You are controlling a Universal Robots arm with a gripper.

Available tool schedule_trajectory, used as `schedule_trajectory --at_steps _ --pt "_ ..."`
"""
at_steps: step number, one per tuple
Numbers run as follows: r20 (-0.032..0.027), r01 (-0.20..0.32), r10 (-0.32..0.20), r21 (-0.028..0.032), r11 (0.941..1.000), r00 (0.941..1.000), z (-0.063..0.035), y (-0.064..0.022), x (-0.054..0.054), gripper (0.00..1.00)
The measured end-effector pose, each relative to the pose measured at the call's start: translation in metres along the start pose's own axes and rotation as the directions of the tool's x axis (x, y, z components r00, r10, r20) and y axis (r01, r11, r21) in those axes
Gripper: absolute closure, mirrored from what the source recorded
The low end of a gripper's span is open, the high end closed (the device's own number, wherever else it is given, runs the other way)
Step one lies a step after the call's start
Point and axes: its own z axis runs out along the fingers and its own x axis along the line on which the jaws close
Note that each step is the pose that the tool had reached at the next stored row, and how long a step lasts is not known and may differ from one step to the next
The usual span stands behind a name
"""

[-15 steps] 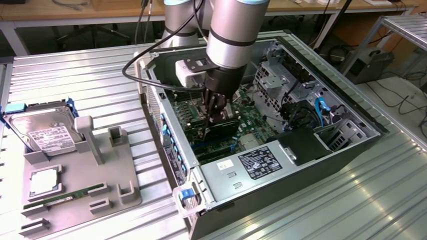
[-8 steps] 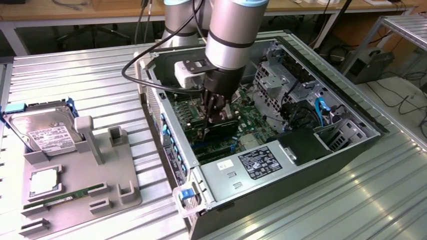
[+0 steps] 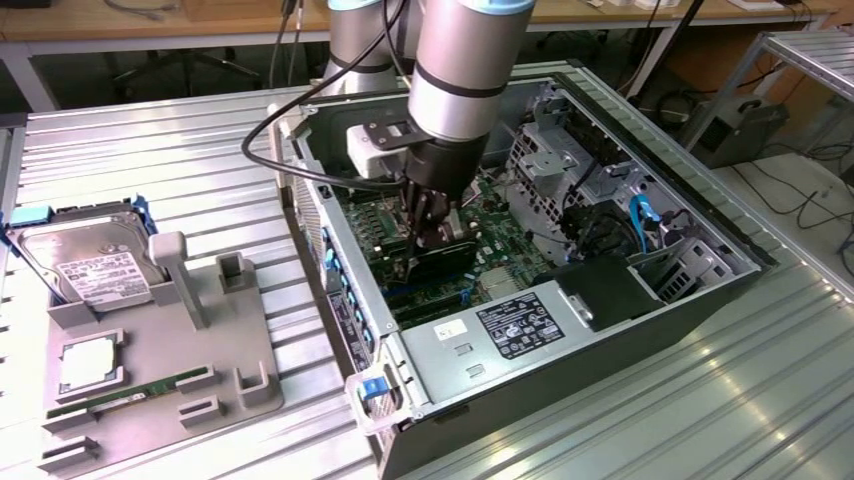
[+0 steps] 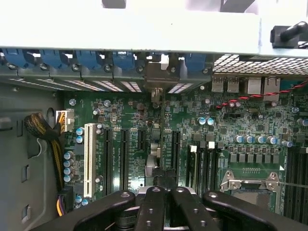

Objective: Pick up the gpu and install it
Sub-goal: 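Insert the gpu into the slot, then press down on the gpu until it lock into place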

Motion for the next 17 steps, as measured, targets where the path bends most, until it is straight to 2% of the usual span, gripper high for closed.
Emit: schedule_trajectory --at_steps 8,10,11,14,17 --pt "-0.0001 0.001 -0.001 0.0000 1.0000 1.0000 0.0025 0.0001 0.000 0.89" --pt "0.0019 0.001 -0.001 0.0010 1.0000 1.0000 -0.0045 0.0003 0.000 0.89" --pt "0.0001 0.001 -0.001 0.0001 1.0000 1.0000 -0.0104 0.0004 0.000 0.89" --pt "0.0002 0.001 -0.001 0.0002 1.0000 1.0000 -0.0241 0.0004 0.000 0.89" --pt "0.0003 0.001 -0.001 0.0000 1.0000 1.0000 -0.0250 0.0004 0.000 0.89"
